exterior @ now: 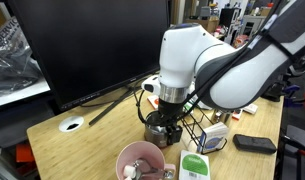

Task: Move the silver bowl to the right side of the desk

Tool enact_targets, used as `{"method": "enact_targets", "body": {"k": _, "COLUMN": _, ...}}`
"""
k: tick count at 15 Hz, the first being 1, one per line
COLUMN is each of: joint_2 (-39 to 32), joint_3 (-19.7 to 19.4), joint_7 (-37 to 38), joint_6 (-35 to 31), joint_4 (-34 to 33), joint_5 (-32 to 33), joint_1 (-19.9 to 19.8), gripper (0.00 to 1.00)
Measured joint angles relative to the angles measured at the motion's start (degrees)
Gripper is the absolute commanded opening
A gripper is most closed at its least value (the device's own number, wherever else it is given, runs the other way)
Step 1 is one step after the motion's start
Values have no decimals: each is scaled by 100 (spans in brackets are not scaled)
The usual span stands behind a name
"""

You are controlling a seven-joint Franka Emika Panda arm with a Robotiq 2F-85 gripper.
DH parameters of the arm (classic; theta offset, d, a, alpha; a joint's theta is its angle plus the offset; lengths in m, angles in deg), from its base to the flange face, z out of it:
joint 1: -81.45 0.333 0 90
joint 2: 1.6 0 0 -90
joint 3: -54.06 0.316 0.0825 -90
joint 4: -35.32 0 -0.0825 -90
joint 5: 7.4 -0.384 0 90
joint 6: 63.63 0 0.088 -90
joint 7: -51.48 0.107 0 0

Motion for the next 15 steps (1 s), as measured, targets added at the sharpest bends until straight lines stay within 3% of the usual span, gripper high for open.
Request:
{"method": "enact_targets", "body": {"k": 5, "joint_2": -62, "joint_3": -60, "joint_7": 206, "joint_6": -130, "joint_4": -26, "joint_5": 89, "joint_1": -1, "gripper": 16}}
{"method": "enact_targets", "body": {"k": 6, "joint_2": -61, "joint_3": -63, "joint_7": 234, "joint_6": -148, "joint_4": -31, "joint_5": 89, "joint_1": -1, "gripper": 12}}
{"method": "enact_targets", "body": {"k": 7, "joint_2": -56, "joint_3": -67, "joint_7": 260, "joint_6": -169, "joint_4": -37, "joint_5": 90, "joint_1": -1, "gripper": 1}}
{"method": "enact_targets", "body": {"k": 15, "joint_2": 663, "joint_3": 30, "joint_7": 304, "joint_6": -365, "joint_4": -2, "joint_5": -357, "joint_1": -204, "gripper": 2}}
